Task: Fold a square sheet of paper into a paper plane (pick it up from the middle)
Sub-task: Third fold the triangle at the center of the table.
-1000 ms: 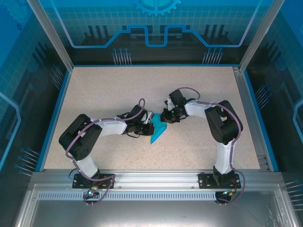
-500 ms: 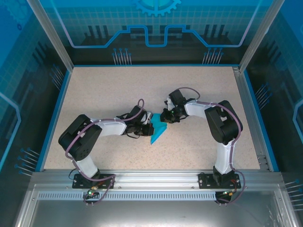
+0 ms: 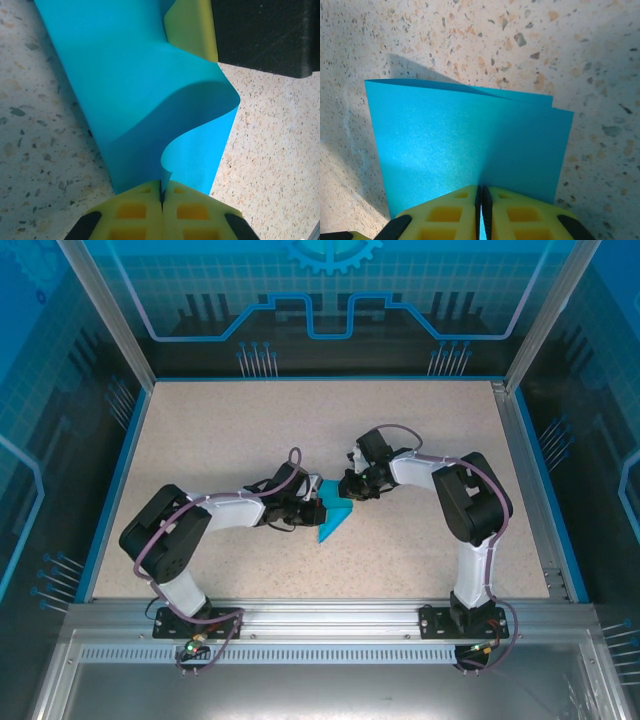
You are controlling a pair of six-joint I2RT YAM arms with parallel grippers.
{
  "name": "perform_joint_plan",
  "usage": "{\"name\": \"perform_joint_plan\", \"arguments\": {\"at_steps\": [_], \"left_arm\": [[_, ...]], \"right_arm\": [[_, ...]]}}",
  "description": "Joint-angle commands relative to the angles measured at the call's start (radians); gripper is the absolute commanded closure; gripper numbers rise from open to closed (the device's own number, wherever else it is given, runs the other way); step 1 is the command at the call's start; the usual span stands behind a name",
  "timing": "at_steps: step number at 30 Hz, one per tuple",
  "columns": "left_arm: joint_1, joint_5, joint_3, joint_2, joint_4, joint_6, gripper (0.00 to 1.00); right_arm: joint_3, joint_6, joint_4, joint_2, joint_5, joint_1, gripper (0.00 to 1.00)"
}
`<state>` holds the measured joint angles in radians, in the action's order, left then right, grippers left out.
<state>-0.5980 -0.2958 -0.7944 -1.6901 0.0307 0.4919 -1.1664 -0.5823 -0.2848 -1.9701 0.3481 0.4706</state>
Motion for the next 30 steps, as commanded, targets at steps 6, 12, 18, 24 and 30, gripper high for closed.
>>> {"name": "perform_joint_plan", "arguments": {"at_steps": [6, 12, 18, 24, 30], "left_arm": [[0.01, 0.004, -0.023, -0.011, -0.048, 0.041, 0.93], [0.009, -0.003, -0.034, -0.029, -0.057, 0.047, 0.93], [0.01, 0.013, -0.042, -0.034, -0.068, 0.032, 0.93], [0.01, 0.011, -0.048, -0.028, -0.057, 0.006, 0.92], [0.009, 0.026, -0.054, -0.036, -0.091, 0.014, 0.92]], "right_arm": [[0.017, 0.001, -0.074, -0.059, -0.056, 0.022, 0.86], [0.018, 0.0, -0.076, -0.06, -0.057, 0.021, 0.86], [0.014, -0.001, -0.074, -0.063, -0.057, 0.022, 0.86], [0.014, -0.001, -0.077, -0.065, -0.058, 0.022, 0.86], [0.013, 0.0, -0.079, -0.067, -0.059, 0.022, 0.86]]}}
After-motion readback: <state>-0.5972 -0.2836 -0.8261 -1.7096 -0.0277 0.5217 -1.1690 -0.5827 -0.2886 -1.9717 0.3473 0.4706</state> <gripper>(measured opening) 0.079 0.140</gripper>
